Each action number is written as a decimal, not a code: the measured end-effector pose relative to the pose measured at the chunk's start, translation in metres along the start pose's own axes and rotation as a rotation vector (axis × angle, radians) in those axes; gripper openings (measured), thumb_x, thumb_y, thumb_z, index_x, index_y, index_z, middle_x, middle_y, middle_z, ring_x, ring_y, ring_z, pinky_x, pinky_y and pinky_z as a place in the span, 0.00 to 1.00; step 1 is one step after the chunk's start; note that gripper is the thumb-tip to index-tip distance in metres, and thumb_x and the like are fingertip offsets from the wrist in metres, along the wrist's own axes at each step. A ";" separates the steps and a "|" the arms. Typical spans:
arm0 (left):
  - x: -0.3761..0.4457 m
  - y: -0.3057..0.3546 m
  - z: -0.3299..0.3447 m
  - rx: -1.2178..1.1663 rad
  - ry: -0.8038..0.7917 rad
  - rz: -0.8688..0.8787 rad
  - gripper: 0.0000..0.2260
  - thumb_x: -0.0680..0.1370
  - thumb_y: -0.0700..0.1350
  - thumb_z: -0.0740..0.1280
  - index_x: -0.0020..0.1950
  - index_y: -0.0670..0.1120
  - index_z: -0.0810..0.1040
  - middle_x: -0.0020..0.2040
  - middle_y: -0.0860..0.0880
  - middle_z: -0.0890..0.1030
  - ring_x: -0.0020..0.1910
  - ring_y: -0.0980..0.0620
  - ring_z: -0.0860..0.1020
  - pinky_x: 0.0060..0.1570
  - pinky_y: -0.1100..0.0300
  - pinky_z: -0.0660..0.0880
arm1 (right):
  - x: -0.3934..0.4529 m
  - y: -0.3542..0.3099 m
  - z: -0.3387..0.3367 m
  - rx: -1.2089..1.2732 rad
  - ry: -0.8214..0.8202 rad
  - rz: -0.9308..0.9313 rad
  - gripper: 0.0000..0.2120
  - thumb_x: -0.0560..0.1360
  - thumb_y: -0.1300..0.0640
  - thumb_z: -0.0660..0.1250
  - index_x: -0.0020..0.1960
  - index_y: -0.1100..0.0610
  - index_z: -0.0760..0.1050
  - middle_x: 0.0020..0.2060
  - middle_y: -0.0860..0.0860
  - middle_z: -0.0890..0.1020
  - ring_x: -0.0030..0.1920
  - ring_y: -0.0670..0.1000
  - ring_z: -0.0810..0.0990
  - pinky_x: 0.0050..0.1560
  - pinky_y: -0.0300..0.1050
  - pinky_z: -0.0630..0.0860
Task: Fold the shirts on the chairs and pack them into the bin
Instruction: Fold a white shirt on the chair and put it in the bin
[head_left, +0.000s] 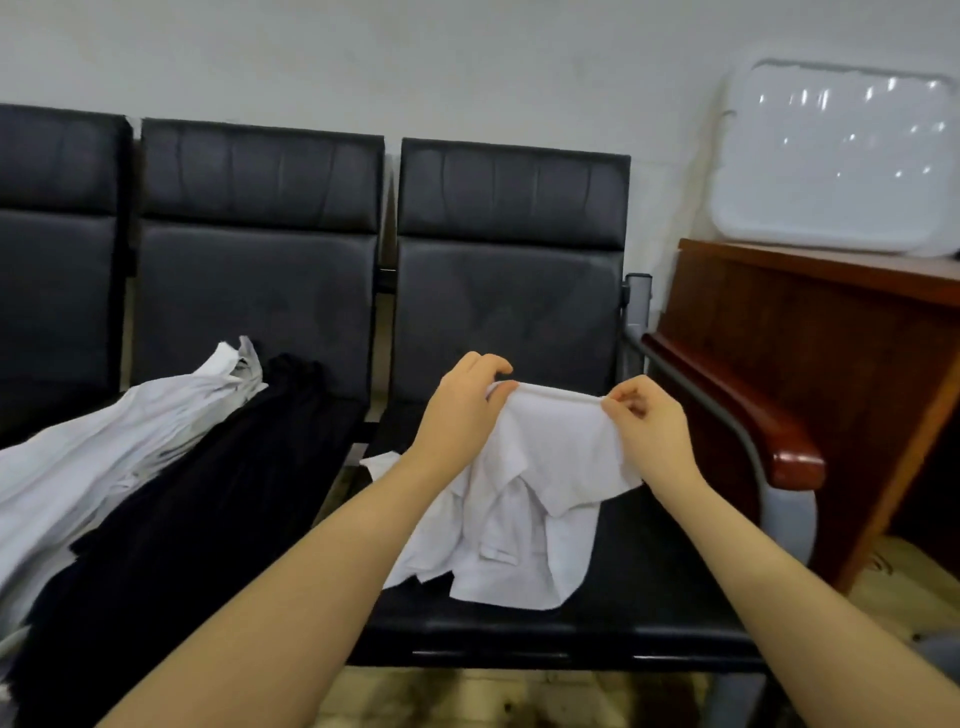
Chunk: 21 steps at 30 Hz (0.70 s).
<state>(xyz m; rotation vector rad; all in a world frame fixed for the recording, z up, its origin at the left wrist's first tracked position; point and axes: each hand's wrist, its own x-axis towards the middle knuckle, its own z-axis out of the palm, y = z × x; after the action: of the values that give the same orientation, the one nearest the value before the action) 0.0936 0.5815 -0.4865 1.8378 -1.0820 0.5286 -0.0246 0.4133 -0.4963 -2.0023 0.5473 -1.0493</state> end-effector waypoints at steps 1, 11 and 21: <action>-0.004 -0.001 0.008 0.024 -0.012 -0.032 0.09 0.80 0.43 0.64 0.57 0.42 0.77 0.45 0.54 0.70 0.45 0.53 0.73 0.50 0.57 0.73 | -0.004 0.009 0.000 -0.021 -0.011 0.027 0.03 0.76 0.63 0.65 0.44 0.58 0.75 0.38 0.53 0.80 0.39 0.49 0.77 0.38 0.36 0.71; -0.055 -0.026 0.039 0.318 -0.318 -0.045 0.11 0.81 0.48 0.59 0.60 0.51 0.76 0.59 0.53 0.75 0.61 0.50 0.69 0.53 0.58 0.60 | -0.049 0.060 0.019 -0.367 -0.184 -0.056 0.12 0.79 0.59 0.62 0.62 0.54 0.74 0.56 0.49 0.78 0.58 0.51 0.76 0.62 0.50 0.72; -0.103 -0.083 0.062 0.309 -0.584 -0.218 0.20 0.83 0.52 0.50 0.74 0.51 0.64 0.73 0.55 0.66 0.73 0.57 0.61 0.70 0.58 0.55 | -0.056 0.124 0.051 -0.685 -0.708 0.024 0.23 0.83 0.45 0.43 0.77 0.44 0.51 0.77 0.44 0.55 0.77 0.47 0.51 0.75 0.46 0.46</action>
<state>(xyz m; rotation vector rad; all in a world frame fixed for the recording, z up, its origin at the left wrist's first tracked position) 0.1047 0.5920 -0.6316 2.4361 -1.1955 0.0165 -0.0158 0.4008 -0.6406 -2.7450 0.5715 -0.0591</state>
